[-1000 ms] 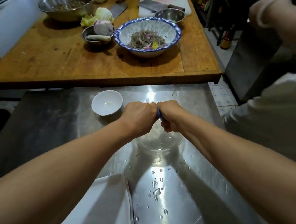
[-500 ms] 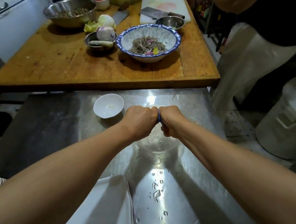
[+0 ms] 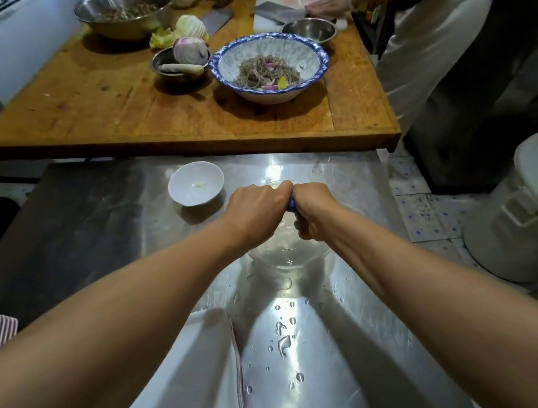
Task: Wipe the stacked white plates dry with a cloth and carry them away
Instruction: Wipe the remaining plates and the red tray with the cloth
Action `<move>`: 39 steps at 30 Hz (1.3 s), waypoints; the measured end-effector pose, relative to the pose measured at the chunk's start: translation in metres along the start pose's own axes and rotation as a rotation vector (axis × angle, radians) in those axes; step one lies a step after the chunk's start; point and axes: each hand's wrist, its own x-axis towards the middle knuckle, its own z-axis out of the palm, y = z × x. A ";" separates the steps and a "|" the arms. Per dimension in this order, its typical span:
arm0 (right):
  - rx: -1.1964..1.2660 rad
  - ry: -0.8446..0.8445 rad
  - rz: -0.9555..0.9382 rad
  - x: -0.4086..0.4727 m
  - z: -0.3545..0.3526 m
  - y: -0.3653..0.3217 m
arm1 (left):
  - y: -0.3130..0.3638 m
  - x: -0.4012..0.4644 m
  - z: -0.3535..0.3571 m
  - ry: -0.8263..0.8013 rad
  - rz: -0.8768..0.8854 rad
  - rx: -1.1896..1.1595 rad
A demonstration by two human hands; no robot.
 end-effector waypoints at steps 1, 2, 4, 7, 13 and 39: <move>0.014 -0.004 0.007 0.000 0.000 0.000 | 0.000 0.000 0.001 0.000 0.000 -0.005; 0.033 -0.014 0.013 -0.001 -0.001 0.000 | 0.000 0.000 0.001 0.001 0.002 -0.005; 0.036 -0.010 0.038 -0.001 0.000 -0.002 | -0.001 0.000 0.002 0.007 0.007 -0.002; 0.041 0.016 0.070 -0.002 -0.001 -0.003 | -0.001 0.000 0.004 0.015 0.005 -0.009; 0.089 -0.044 -0.016 -0.003 -0.009 -0.003 | 0.003 0.003 0.005 -0.002 -0.103 -0.120; 0.168 0.073 -0.263 -0.031 -0.052 0.007 | 0.025 -0.025 -0.037 -0.315 -0.701 -1.344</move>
